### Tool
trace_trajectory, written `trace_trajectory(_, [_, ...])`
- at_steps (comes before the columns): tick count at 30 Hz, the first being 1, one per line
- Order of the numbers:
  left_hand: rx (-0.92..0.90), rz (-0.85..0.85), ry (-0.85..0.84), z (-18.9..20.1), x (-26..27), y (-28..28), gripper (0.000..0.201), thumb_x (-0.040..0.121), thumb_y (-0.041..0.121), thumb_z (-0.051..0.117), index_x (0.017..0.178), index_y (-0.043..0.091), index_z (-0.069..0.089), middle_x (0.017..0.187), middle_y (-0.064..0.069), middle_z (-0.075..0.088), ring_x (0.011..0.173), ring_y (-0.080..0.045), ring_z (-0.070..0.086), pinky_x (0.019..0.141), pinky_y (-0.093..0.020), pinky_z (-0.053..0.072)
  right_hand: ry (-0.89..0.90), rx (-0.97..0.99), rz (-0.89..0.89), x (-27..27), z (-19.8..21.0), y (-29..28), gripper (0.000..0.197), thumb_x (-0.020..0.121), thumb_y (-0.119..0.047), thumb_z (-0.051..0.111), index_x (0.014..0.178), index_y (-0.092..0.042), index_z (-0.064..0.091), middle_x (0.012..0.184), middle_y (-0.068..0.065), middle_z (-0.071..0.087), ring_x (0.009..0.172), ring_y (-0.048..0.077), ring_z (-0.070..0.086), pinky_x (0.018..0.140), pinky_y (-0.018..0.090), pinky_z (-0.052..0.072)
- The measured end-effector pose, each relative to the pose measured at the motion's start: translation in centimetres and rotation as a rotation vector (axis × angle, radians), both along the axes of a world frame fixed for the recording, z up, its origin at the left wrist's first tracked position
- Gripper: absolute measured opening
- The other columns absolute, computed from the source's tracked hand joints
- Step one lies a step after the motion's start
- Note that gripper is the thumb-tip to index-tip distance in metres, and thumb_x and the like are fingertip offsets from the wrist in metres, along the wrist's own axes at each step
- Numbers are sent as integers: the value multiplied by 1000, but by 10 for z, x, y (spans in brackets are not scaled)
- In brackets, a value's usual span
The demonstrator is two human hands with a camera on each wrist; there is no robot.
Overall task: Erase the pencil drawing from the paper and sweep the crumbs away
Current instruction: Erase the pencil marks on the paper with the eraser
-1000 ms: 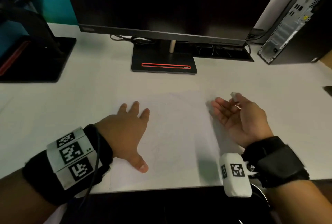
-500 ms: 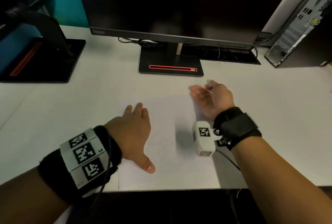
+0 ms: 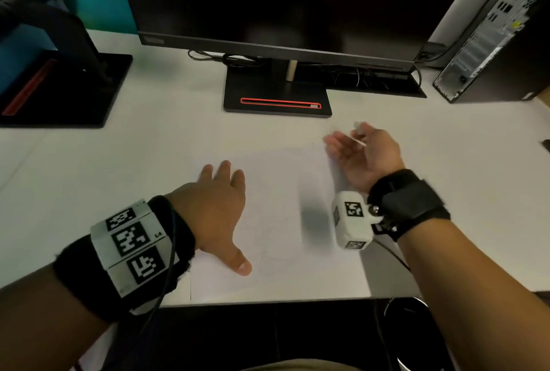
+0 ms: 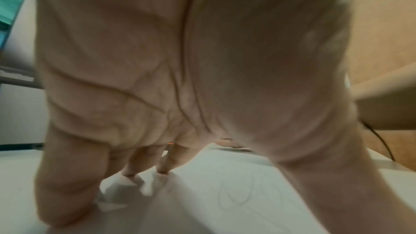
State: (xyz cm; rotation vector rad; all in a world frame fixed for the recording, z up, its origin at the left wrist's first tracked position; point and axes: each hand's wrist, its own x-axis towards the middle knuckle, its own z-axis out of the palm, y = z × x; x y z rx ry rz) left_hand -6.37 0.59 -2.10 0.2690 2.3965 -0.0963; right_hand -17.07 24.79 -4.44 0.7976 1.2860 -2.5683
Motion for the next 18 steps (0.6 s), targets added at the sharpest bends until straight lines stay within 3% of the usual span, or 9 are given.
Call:
trace_trajectory(1, [3,0,-9,0,-1,1,154,57,76,77,152,13,-27,159,-17,-29,148,-40,-15,117,-53,27,11,17,-48,3,2,11,29,106,-22,49,79,-12,52,93,15,68,85,30,72,84,38,60])
trace_trajectory(3, [15,6,-41,3,-3,3,149,58,73,79,149,33,-31,158,-17,-32,147,-42,-18,116,-56,26,-15,55,50,19,9,23,30,104,-27,53,77,-15,55,77,6,65,68,20,67,66,31,57])
trace_trajectory(5, [12,4,-77,4,-5,7,145,58,73,80,143,48,-34,156,-17,-35,146,-43,-20,116,-57,26,-50,207,359,46,19,25,29,102,-28,58,75,-16,58,66,3,56,52,14,53,49,23,49])
trace_trajectory(7, [-18,-5,-97,1,-6,10,149,52,75,81,140,50,-37,154,-19,-37,145,-46,-22,115,-59,27,18,549,766,73,23,26,27,99,-26,63,75,-12,60,62,8,55,44,16,46,41,23,41])
trace_trajectory(10, [-60,-16,-99,-3,-6,15,157,47,78,81,137,46,-43,152,-24,-38,142,-51,-23,114,-62,27,175,1057,1308,103,23,27,38,102,-35,62,73,-10,63,66,13,65,48,19,52,50,26,45])
trace_trajectory(12, [-71,-14,-93,-3,-5,17,158,45,79,80,136,46,-44,152,-24,-38,143,-51,-21,113,-62,27,215,1243,1364,104,21,30,44,102,-42,58,70,-12,65,69,12,71,50,17,55,55,25,46])
trace_trajectory(15, [-64,-12,-89,-2,-5,16,158,44,81,80,136,46,-43,152,-24,-38,143,-50,-21,113,-61,29,259,1360,1211,96,21,34,46,102,-39,57,68,-9,66,65,11,69,47,13,53,56,25,46])
trace_trajectory(18, [-67,-10,-88,-3,-5,16,158,44,80,80,136,46,-43,152,-24,-38,143,-50,-22,113,-61,29,354,1371,1379,108,20,25,45,103,-41,56,72,-11,68,61,1,68,46,3,52,56,16,43])
